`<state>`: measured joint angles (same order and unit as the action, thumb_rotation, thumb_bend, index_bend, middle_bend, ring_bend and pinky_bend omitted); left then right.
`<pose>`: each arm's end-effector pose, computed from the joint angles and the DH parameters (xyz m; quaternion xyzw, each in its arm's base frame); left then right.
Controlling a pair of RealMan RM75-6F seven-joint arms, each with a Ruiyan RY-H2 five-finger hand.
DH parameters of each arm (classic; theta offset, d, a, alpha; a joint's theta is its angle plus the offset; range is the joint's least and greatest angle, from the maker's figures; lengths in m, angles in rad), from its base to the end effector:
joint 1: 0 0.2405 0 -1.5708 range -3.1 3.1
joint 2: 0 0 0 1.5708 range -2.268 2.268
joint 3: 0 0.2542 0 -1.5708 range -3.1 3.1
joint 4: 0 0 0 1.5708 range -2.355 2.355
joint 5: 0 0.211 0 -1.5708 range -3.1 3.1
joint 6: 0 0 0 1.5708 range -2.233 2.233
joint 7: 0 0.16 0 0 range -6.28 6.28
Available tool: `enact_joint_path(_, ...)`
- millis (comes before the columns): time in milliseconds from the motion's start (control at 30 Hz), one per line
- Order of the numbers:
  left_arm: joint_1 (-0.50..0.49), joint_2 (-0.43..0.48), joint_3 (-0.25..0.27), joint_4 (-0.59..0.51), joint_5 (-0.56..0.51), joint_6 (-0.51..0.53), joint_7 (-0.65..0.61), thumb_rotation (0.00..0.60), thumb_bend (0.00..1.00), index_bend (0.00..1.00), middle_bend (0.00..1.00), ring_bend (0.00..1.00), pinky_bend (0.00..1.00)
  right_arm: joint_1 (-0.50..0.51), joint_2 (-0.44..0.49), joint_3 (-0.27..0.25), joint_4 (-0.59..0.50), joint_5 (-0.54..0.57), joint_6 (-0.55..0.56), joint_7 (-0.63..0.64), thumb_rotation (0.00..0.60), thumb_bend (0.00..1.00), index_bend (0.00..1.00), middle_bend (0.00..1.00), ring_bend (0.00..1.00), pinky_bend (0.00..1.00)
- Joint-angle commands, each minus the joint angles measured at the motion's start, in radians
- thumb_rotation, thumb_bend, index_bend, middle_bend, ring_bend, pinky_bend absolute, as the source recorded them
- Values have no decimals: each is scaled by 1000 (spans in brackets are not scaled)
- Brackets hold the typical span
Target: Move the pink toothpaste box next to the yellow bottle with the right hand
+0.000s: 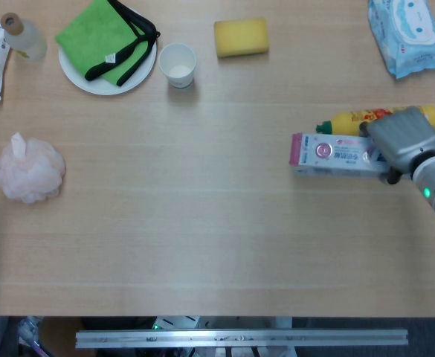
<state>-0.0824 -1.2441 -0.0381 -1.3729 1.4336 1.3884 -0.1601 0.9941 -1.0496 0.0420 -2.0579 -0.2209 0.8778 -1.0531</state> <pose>-0.3628 0.1951 0.1309 -0.5711 -0.4484 -0.3601 0.5858 -0.1568 -0.3161 0.0594 0.8133 -0.3762 0.0530 0.4406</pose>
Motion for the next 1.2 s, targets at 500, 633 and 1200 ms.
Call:
enact_joint_path(500, -2, -3, 2, 6, -2, -5, -8, 600, 302, 282, 168, 206, 383, 351, 1, -145, -55, 292, 184, -264, 600, 312, 377, 490, 386, 484)
enact_joint_path(633, -1, -4, 3, 10, -3, -5, -12, 600, 302, 282, 168, 206, 383, 362, 17, -138, -78, 287, 210, -248, 600, 312, 378, 491, 388, 485)
enact_joint_path(1200, -2, -10, 4, 14, -8, -10, -12, 600, 302, 282, 168, 206, 383, 190, 34, -188, -123, -1, 205, -15, 600, 286, 379, 472, 381, 485)
